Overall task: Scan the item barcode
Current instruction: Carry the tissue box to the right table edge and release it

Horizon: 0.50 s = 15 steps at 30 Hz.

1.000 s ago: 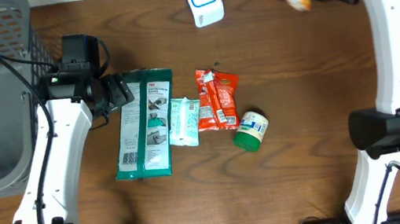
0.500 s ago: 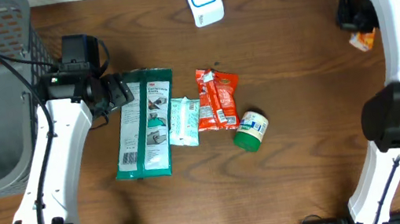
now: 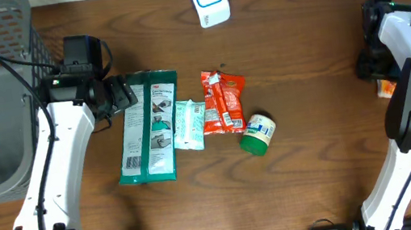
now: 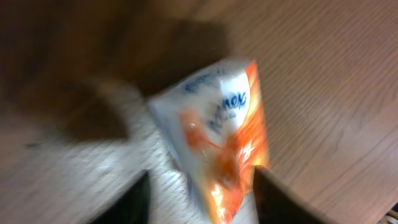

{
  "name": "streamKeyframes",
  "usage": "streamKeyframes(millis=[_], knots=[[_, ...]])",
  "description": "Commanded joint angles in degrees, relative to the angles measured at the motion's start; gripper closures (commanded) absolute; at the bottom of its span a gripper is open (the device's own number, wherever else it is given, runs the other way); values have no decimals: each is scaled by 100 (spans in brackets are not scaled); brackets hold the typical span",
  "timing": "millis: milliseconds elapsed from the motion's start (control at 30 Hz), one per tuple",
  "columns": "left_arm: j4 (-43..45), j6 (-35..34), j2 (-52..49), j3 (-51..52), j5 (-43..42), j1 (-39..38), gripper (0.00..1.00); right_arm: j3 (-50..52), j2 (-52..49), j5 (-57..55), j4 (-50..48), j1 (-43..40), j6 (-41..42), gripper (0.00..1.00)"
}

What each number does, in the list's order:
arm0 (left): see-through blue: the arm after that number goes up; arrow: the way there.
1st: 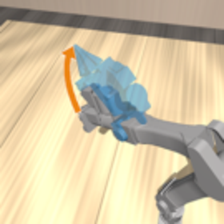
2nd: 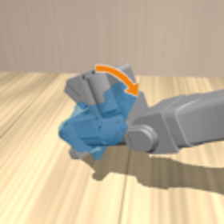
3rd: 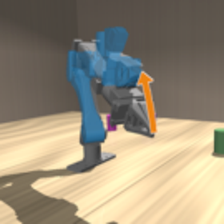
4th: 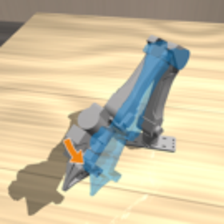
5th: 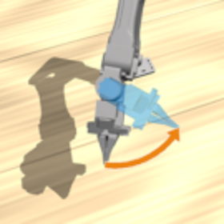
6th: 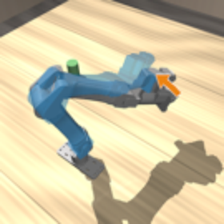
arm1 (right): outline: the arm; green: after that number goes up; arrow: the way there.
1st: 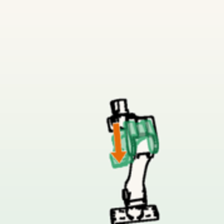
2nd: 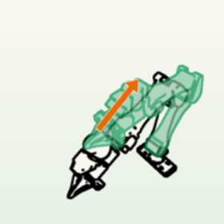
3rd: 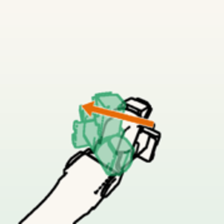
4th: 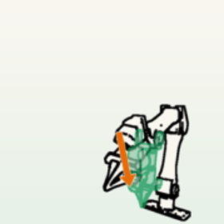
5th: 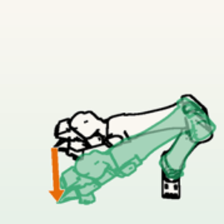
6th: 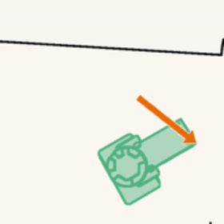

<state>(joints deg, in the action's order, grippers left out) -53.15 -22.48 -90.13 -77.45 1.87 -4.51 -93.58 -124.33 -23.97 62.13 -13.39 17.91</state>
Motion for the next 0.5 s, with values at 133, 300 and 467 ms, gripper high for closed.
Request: streamKeyframes(millis=[133, 300, 467], knots=[[-17, 33, 24, -98, 74, 22, 14, -448, 138, -144, 326, -37, -278, 16], [-17, 31, 24, -98, 74, 22, 14, -1279, 378, 267, 1217, 68, -280, 16], [-17, 31, 24, -98, 76, 22, 14, -1821, 831, 2120, 1974, 313, -494, 19]])
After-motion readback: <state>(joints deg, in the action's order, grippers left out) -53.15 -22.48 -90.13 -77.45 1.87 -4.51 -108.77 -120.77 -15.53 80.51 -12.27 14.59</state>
